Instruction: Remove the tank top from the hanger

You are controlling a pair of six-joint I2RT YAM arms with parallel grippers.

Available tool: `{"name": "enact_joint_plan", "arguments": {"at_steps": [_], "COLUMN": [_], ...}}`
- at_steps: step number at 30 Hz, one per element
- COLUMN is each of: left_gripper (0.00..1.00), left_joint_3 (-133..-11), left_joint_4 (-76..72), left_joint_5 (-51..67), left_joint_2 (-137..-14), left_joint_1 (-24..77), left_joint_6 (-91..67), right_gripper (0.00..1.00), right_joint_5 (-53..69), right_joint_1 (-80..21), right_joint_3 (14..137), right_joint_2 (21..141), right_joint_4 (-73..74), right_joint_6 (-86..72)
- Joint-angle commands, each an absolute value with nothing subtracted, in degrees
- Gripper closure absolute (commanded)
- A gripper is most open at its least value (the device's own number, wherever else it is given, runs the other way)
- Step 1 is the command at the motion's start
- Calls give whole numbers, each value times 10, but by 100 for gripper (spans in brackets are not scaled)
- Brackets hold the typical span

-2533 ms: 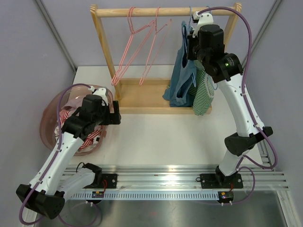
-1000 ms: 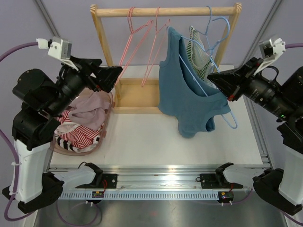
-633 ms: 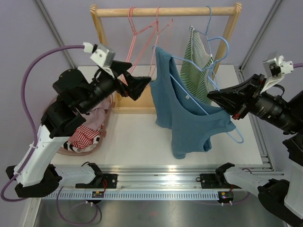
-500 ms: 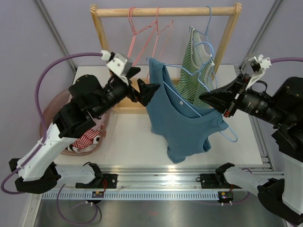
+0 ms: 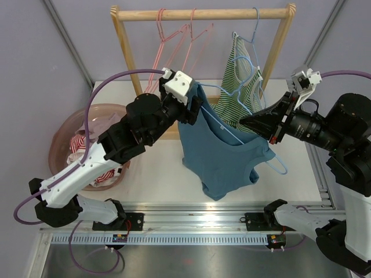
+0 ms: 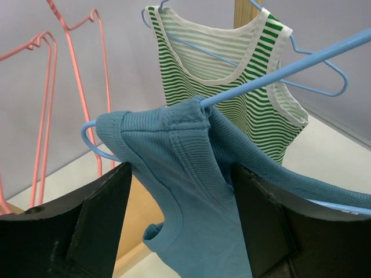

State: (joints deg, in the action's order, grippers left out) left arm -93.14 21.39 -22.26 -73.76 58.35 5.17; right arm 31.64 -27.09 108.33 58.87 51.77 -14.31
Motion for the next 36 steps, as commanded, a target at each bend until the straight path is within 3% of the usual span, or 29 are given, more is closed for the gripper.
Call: {"name": "enact_joint_plan", "arguments": {"at_steps": [1,2,4,15,20,28,32,33,36], "left_gripper": [30,33,50,97,100,100,100,100,100], "left_joint_3": [-926,-920,-918,-895,-879,-876,-867,-845,-783], "left_joint_4": [174,171,167,157,197,270,293,287,244], "left_joint_5": [-262,-262,-268,-400,-468,-430,-283,-197,-49], "left_joint_2": [-728,-726,-721,-687,-650,-608,-592,-587,-556], "left_joint_1": [584,584,584,578,533,493,494,494,497], "left_joint_6": [70,72,73,65,3,-99,-98,-97,-108], "right_gripper": [100,100,100,100,100,100,100,100,100], "right_joint_5": [324,323,324,323,357,403,374,350,284], "right_joint_1": [-269,-269,-269,-270,-269,-269,-270,-269,-270], "right_joint_3": [1087,1087,1085,1017,956,877,759,702,636], "right_joint_2": [577,576,575,526,478,409,359,344,338], "right_joint_4": [467,468,468,481,475,388,172,63,-84], "right_joint_6": [-140,-138,-137,-105,-67,-40,-147,-172,-238]}}
